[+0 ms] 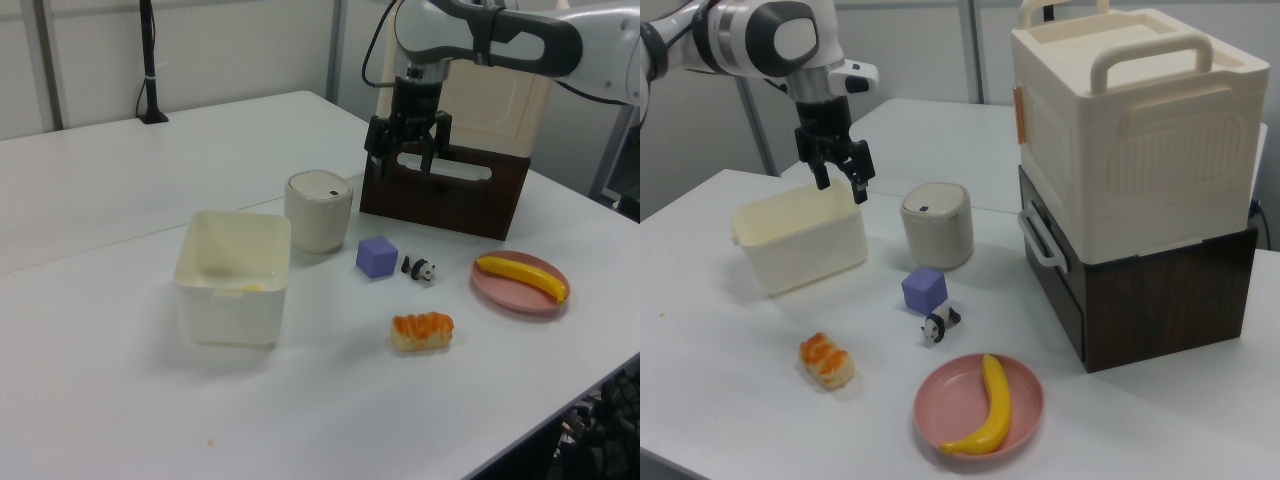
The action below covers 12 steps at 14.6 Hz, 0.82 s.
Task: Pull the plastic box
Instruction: 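Move the open gripper toward the rim of the cream plastic box, then lower the gripper and hook the fingers over the box's rim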
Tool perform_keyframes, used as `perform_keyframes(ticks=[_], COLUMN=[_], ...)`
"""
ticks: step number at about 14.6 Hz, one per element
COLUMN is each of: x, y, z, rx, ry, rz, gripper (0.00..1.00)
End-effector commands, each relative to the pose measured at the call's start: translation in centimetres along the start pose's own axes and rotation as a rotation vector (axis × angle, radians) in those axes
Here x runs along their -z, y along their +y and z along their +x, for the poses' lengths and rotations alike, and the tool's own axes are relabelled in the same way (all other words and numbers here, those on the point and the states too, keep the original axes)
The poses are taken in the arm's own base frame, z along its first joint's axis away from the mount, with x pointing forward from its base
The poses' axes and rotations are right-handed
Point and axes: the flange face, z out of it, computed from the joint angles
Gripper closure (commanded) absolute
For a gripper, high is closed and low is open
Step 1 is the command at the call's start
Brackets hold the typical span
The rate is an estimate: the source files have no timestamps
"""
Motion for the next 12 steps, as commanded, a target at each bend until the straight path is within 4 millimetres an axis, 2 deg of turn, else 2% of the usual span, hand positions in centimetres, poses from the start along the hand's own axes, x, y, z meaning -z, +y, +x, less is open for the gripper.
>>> perform_keyframes(ticks=[1,6,8,10,12], x=[-0.5,-1.2,-1.8,-1.7,-2.7], y=[-0.3,-1.5,-4.5,-5.5,-6.7], z=[-0.1,0.5,0.7,1.0,1.9], rx=[0.064,0.157,0.316,0.431,0.534], ry=[0.001,0.011,0.029,0.073,0.111], rz=[0.002,0.026,0.094,0.127,0.152], gripper=[0.0,0.0,0.0,0.0,0.0])
